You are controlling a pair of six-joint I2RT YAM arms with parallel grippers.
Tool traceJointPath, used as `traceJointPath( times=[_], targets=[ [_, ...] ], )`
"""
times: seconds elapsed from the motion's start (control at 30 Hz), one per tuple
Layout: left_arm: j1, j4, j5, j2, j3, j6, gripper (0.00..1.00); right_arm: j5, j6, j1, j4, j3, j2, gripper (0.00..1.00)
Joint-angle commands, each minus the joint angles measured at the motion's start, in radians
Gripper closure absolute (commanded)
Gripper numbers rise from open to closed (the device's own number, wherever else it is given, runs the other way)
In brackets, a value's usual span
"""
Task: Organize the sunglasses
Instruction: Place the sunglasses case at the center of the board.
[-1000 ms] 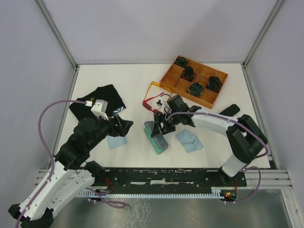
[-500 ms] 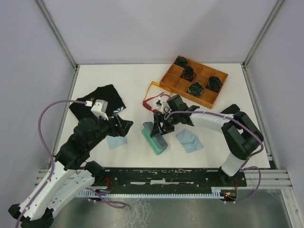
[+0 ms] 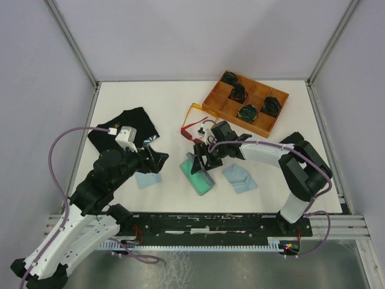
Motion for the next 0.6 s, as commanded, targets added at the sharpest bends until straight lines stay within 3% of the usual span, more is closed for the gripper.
traceJointPath(
  times=[0.0, 0.57],
  targets=[
    [0.004, 0.016, 0.006, 0.001, 0.002, 0.045, 0.12, 0.034, -0.039, -0.004, 0.004, 0.018, -0.015, 0.12],
    [0.003, 0.02, 0.011, 0.007, 0.001, 0.052, 0.12, 0.229, -0.189, 0.006, -0.191, 0.063, -0.121, 0.15]
  ],
)
